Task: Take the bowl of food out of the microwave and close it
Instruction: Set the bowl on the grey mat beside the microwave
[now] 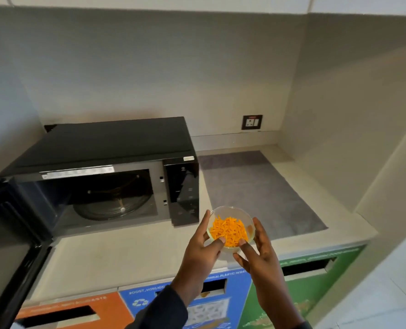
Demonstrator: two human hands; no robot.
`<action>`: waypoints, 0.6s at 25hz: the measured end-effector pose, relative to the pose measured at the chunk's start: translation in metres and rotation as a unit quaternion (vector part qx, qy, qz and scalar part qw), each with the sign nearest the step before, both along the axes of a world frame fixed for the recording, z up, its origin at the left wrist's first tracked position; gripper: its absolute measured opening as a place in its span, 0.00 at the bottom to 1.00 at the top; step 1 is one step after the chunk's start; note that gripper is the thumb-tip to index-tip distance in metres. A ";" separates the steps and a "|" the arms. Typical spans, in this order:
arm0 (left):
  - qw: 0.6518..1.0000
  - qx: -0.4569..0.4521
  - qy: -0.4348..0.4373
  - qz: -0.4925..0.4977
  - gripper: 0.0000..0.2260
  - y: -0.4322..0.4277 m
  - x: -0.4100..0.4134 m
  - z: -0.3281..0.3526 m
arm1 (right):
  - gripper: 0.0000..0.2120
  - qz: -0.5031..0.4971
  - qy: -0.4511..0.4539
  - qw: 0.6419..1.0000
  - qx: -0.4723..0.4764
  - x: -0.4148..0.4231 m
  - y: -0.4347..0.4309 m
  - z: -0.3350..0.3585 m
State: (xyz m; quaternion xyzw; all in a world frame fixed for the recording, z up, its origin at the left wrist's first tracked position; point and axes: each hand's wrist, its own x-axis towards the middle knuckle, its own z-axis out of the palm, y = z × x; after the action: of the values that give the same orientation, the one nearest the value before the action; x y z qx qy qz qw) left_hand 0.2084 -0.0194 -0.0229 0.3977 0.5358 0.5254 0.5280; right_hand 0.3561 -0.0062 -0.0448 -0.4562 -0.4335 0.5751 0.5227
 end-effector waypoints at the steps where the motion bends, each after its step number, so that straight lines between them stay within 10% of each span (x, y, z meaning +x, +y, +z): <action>1: 1.000 -0.002 -0.002 -0.008 0.31 0.014 0.005 -0.005 | 0.29 -0.016 -0.001 1.000 -0.004 0.005 0.008 -0.004; 15: 0.998 -0.048 -0.037 -0.031 0.31 0.240 0.057 -0.078 | 0.29 -0.113 -0.034 0.991 -0.062 0.039 0.206 -0.050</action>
State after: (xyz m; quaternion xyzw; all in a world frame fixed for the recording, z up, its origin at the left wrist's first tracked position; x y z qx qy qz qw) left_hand 0.2655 0.2205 -0.1010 0.3687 0.5278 0.4969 0.5819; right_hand 0.3948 0.1996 -0.0950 -0.5533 -0.3603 0.5223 0.5397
